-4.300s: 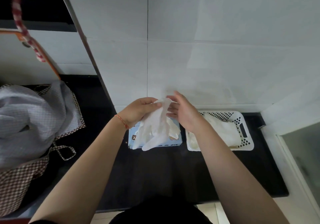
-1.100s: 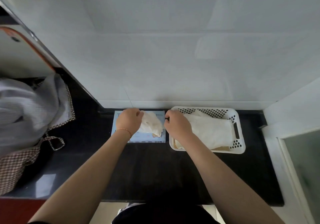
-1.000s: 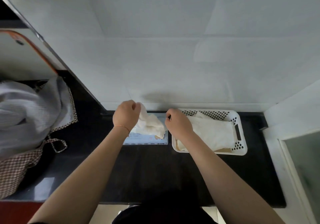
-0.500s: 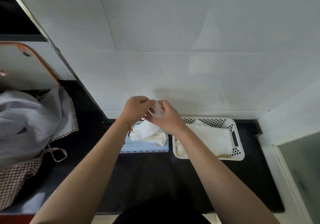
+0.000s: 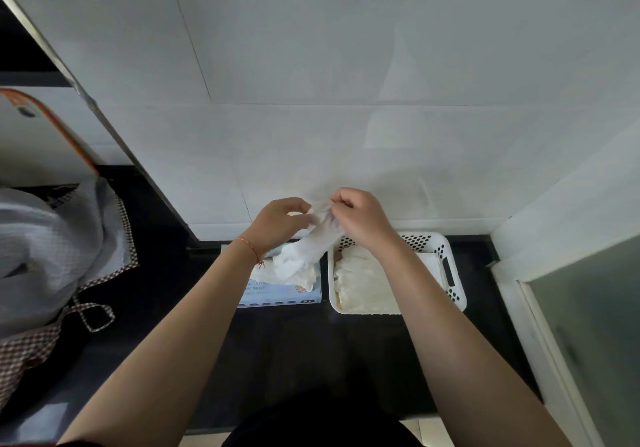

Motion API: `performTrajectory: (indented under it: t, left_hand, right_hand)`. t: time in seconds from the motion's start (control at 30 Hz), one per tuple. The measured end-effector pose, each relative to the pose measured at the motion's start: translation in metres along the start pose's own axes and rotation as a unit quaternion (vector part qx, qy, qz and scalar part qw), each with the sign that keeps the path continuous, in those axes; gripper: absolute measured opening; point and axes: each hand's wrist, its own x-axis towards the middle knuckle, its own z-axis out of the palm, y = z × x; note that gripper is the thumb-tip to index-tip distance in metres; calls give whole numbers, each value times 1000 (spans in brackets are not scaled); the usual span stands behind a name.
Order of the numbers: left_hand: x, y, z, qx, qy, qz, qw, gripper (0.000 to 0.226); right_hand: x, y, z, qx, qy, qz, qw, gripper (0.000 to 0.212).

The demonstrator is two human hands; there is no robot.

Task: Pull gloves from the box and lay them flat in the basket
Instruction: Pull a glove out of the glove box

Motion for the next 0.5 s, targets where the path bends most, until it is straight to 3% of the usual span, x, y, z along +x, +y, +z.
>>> performTrajectory:
  t: [0.1, 0.2, 0.3, 0.4, 0.5]
  left_hand:
    - [6, 0, 2, 50, 13, 31, 998, 10]
    - [4, 6, 6, 23, 12, 51, 998, 14]
    - [2, 9, 11, -9, -2, 59, 998, 13]
    - [6, 7, 13, 25, -65, 49, 996, 11]
    - [10, -5, 17, 105, -101, 6, 989, 33]
  right_hand:
    - [2, 3, -11, -24, 14, 13, 1000, 16]
    - [0, 3, -17, -7, -3, 29, 1000, 10]
    - [-2, 2, -22, -24, 9, 11, 1000, 23]
    - [-2, 4, -27, -19, 63, -23, 998, 38]
    - [-4, 8, -36, -13, 96, -35, 995, 42]
